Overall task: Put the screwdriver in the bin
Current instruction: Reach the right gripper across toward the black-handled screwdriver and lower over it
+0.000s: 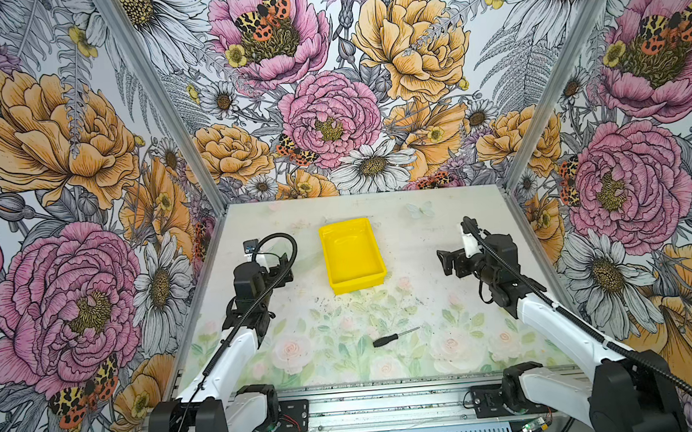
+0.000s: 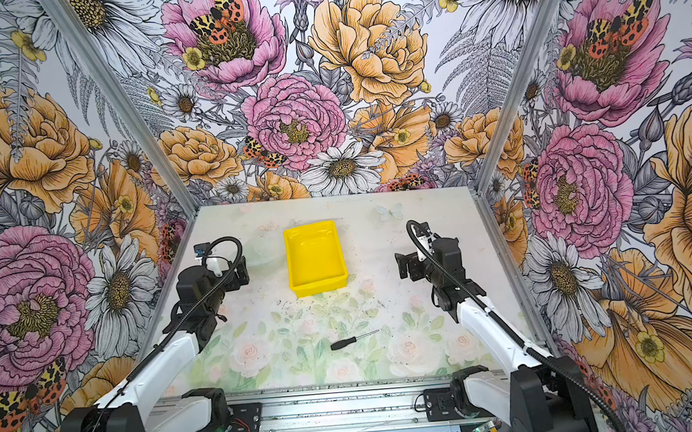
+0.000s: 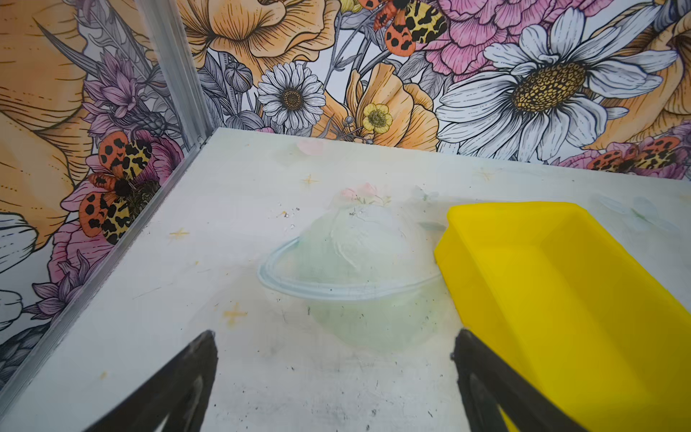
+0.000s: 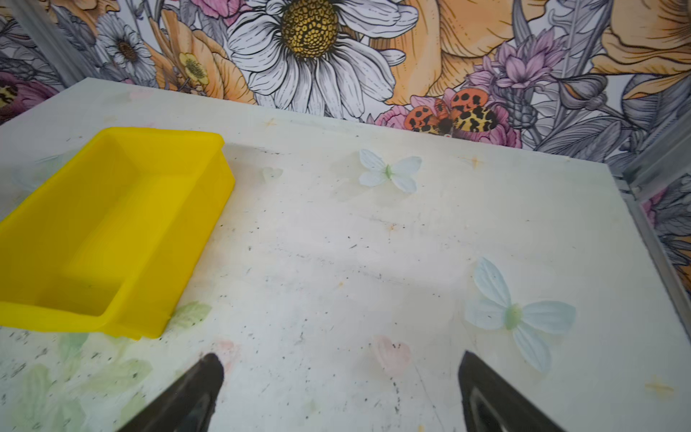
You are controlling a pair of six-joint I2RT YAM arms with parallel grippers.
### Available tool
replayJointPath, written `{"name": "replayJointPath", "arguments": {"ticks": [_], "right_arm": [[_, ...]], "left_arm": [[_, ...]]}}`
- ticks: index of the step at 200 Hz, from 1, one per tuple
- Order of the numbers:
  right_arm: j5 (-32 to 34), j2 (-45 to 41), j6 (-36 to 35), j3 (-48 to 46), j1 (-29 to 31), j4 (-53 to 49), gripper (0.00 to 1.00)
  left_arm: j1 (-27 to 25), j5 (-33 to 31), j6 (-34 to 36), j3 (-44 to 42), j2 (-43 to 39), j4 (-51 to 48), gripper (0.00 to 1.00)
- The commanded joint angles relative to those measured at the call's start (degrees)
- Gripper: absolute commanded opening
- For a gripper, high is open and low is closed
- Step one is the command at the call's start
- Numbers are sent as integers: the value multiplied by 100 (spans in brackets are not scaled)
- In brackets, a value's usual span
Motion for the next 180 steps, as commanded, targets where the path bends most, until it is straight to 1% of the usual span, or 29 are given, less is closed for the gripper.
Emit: {"name": "replayJointPath", "arguments": {"ticks": [1, 26, 52, 94, 106, 132, 160, 180], "right_arm": [[-188, -388, 52, 128, 356, -614, 100], [45, -601, 180, 153, 863, -685, 99], [89, -469, 116, 250, 1281, -692, 99], [-267, -67, -322, 588, 1792, -750, 99], [-395, 29, -513, 644, 1957, -750, 100], [-640, 213, -697, 723, 2150, -750, 100], [-801, 265, -1010, 682, 2501, -755, 99], [-1088, 319, -1177, 688, 2676, -765, 99]], "left_arm": [[-259, 130, -104, 177, -220, -759, 99], [-438, 274, -366, 212, -431, -1026, 99], [-508, 376, -520, 217, -542, -1135, 99], [-510, 374, -663, 323, -736, -1476, 99], [-464, 475, -573, 370, -762, -1556, 99], [-346, 839, -492, 564, -821, -1958, 99], [-364, 1100, -473, 644, -1034, -2266, 99], [-384, 1221, -499, 662, -1156, -2467, 99]]}}
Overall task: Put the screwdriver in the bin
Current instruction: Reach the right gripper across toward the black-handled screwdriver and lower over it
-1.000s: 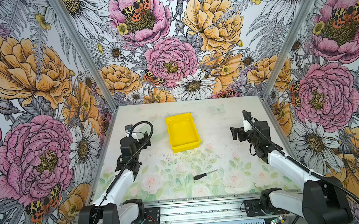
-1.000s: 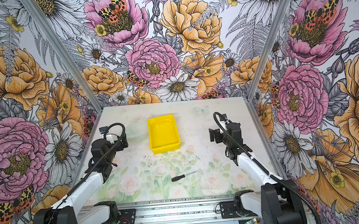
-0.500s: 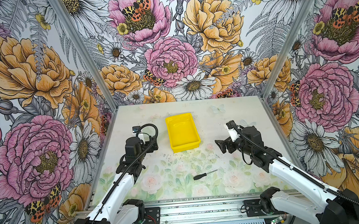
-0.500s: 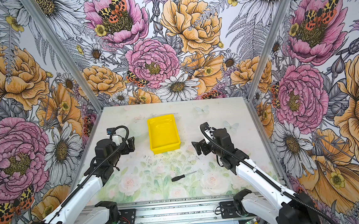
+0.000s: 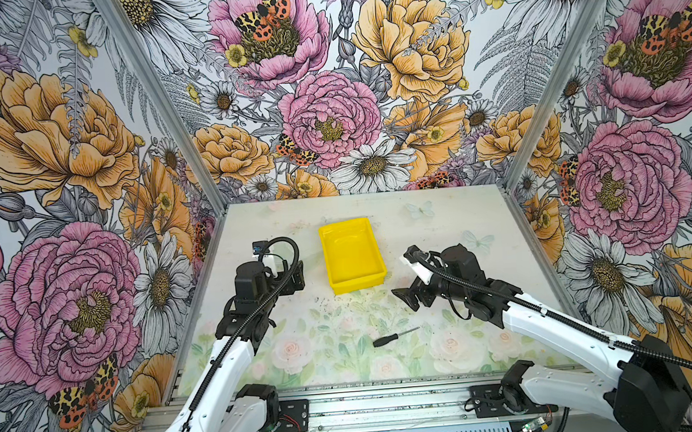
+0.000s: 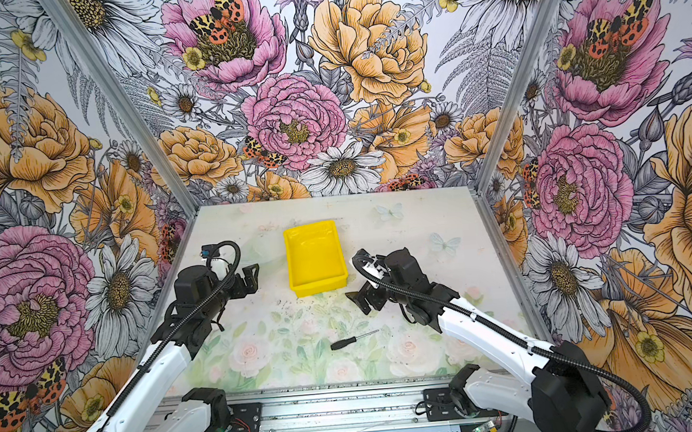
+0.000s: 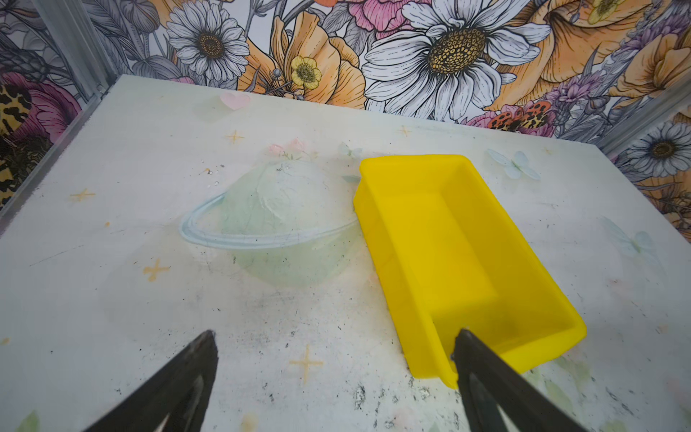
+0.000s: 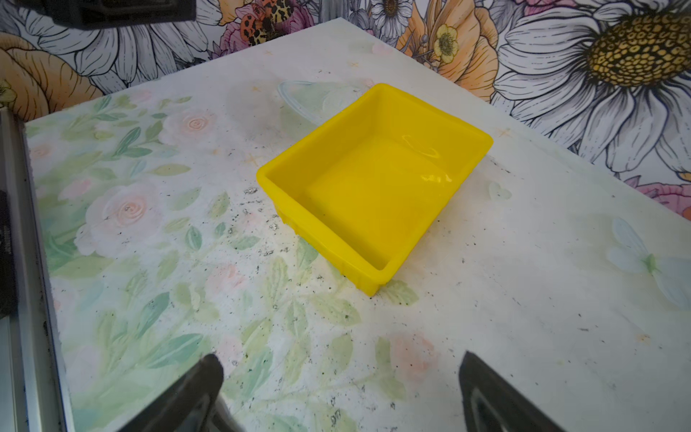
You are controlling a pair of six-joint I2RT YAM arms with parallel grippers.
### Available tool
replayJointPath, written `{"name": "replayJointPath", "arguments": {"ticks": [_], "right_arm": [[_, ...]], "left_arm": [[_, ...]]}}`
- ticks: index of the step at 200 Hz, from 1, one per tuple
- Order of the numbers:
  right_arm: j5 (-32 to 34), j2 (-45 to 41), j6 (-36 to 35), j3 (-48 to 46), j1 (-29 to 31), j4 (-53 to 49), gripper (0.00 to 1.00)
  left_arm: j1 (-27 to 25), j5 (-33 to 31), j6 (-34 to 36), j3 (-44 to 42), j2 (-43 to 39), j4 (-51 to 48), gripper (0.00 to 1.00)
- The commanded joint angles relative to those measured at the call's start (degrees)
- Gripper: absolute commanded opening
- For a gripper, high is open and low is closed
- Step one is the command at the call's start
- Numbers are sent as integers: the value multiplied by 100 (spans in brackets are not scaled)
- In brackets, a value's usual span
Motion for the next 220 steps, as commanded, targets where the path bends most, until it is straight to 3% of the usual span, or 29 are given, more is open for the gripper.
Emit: {"name": "replayJointPath", "arguments": {"ticks": [1, 48, 103, 220], "right_arm": [[-434, 63, -379, 133, 191, -19, 99], [-1053, 261, -808, 229, 481, -139, 99], [-806, 810, -1579, 622, 711, -1133, 99], [-330, 2134, -2546, 896, 1319, -1818, 99]], "left_arm": [[16, 379, 38, 120, -182, -402, 99], [-29, 395, -76, 66, -461, -691, 99], [-55, 289, -164, 43, -432, -721, 99], [-451, -311, -162, -47, -654, -908, 99]]}}
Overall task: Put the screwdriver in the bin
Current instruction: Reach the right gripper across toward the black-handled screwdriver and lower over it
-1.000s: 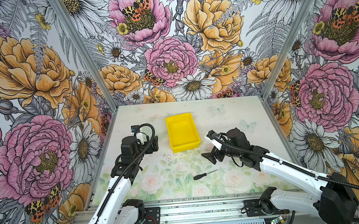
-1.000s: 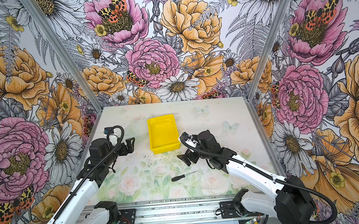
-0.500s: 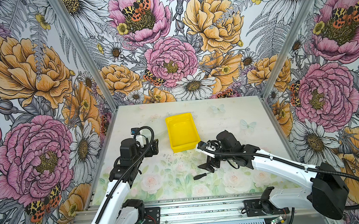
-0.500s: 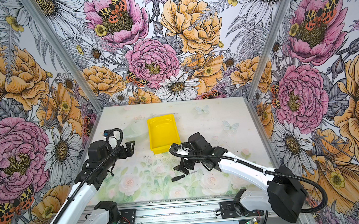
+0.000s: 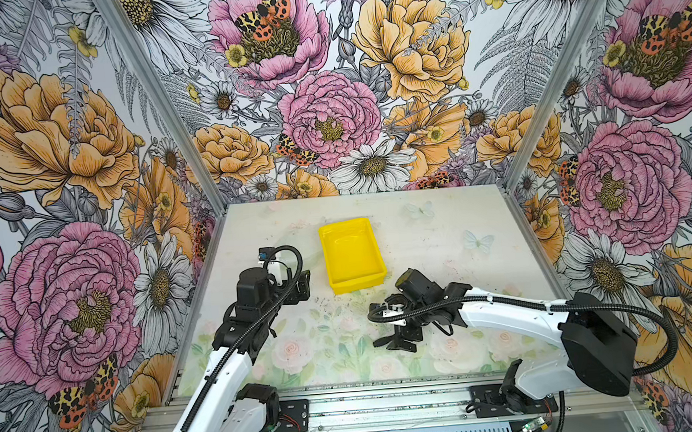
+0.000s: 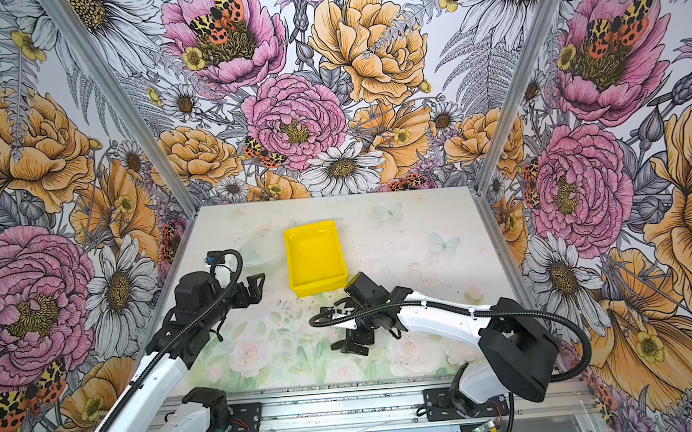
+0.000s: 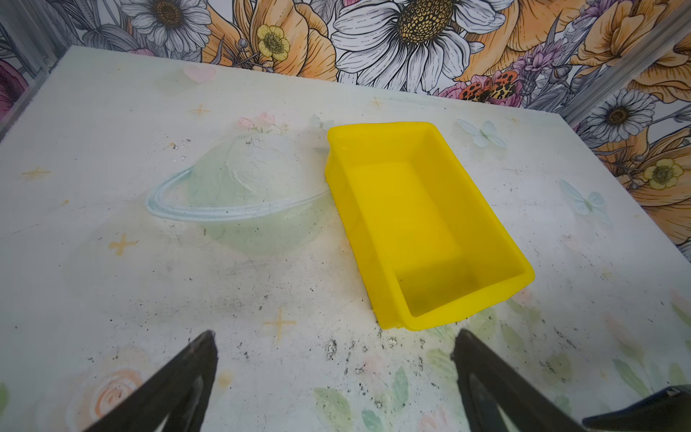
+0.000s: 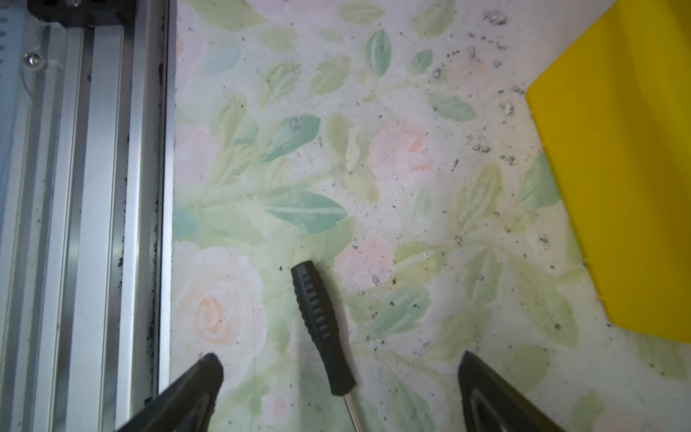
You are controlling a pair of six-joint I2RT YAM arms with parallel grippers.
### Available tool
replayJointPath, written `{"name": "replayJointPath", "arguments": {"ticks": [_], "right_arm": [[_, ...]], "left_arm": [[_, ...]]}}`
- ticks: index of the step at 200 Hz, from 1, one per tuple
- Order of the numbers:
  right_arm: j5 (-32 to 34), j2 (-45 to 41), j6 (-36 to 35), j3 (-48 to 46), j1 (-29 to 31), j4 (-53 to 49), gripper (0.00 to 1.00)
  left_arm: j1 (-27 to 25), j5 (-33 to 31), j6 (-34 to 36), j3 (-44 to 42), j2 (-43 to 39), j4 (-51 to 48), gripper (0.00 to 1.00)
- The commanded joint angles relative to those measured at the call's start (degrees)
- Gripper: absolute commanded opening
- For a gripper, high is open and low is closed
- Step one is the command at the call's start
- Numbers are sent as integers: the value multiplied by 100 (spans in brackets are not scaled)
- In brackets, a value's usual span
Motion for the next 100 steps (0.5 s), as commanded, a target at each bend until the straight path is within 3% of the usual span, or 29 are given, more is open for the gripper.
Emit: {"name": "replayJointPath", "arguments": {"ticks": [1, 55, 100], "right_arm": [[127, 278, -308, 300, 78, -172, 99], [87, 782, -247, 601, 171, -201, 94], [237, 995, -210, 724, 282, -281, 76]], "left_arm": [[-54, -312, -78, -48, -169, -151, 99], [-51, -554, -83, -51, -455, -376, 99], [-45, -689, -157, -112, -631, -402, 99]]}}
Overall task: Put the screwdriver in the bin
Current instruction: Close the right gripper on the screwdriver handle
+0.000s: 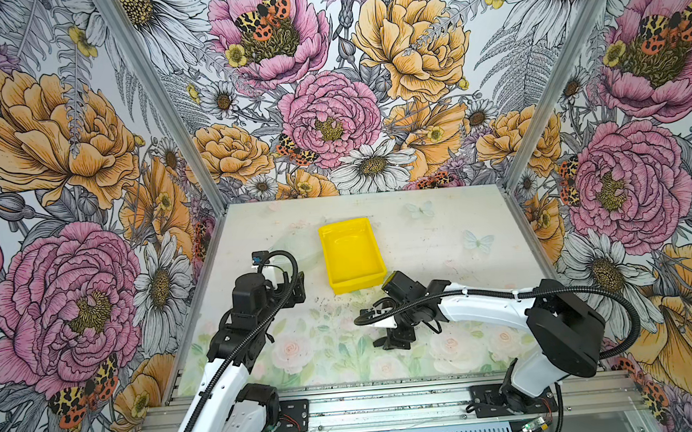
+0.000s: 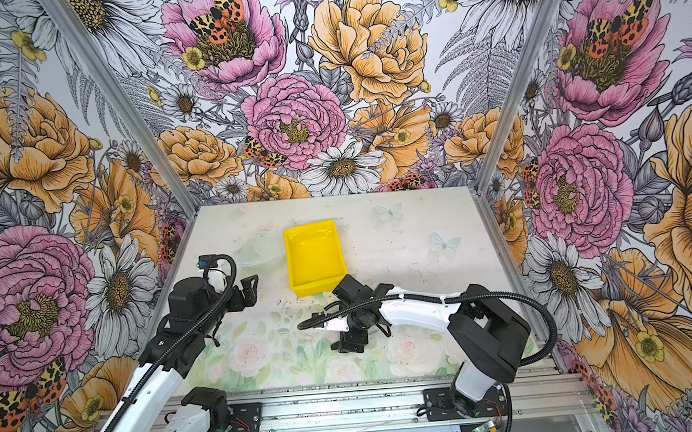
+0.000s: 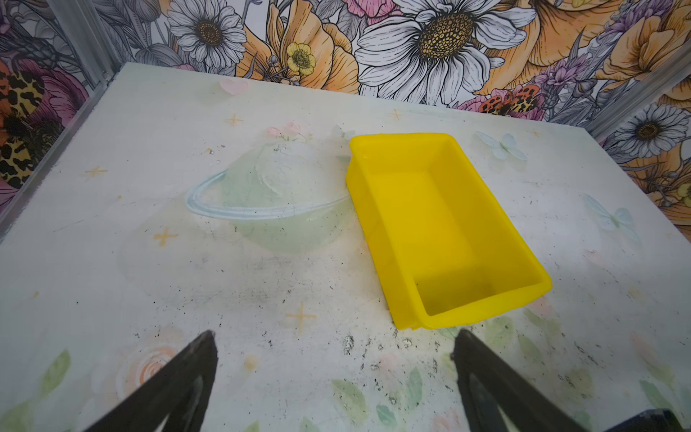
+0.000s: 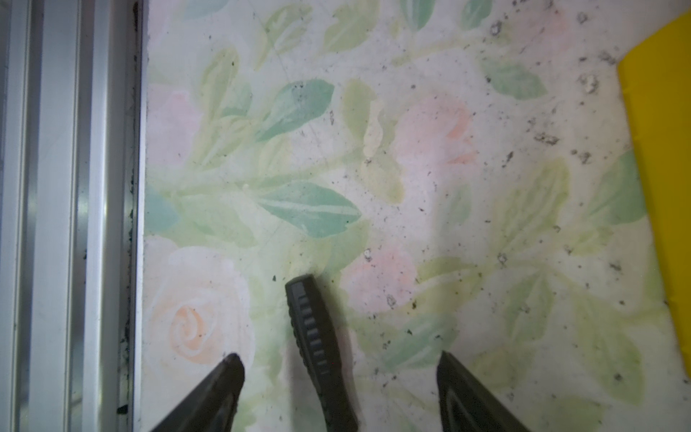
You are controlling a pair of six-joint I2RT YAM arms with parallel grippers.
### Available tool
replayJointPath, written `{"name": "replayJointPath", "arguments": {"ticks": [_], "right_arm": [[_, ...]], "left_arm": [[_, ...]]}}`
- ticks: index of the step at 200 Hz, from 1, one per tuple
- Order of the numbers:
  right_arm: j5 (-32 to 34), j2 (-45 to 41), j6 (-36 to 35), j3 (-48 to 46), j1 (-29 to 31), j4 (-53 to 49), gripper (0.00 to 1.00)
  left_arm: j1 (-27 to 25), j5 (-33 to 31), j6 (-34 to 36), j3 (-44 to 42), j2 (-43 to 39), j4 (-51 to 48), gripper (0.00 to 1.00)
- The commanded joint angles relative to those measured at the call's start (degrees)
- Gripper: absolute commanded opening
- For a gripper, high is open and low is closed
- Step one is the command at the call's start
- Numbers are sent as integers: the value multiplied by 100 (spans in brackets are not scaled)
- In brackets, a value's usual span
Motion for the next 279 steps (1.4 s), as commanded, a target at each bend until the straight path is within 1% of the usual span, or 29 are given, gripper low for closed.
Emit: {"name": "replayJointPath", "arguments": {"ticks": [1, 25, 53, 107, 166, 198, 224, 259, 279], "right_arm": [[143, 181, -13, 223, 95, -74, 76], [256, 338, -12, 303, 187, -104, 71], [296, 486, 24, 398, 210, -134, 62], [307, 774, -10, 625, 250, -335, 47], [325, 1086, -73, 861, 309, -558, 34], [331, 1167, -58, 931, 311, -631, 22], [346, 1229, 34, 988, 302, -657, 11], [281, 1154, 307, 964, 237, -657, 6], [404, 989, 549, 916, 213, -649, 1]], "left_arm": [[-23, -219, -76, -99, -141, -66, 99], [9, -287, -53, -93, -239, -87, 99], [118, -310, -11, -76, -364, -124, 99], [404, -161, 67, -76, -581, -192, 99], [766, 45, 167, -74, -642, -176, 99], [923, 177, 266, -110, -644, -156, 99], [988, 276, 339, -141, -605, -132, 99], [1023, 366, 417, -154, -524, -109, 99], [1032, 409, 420, -181, -491, -58, 99]]}}
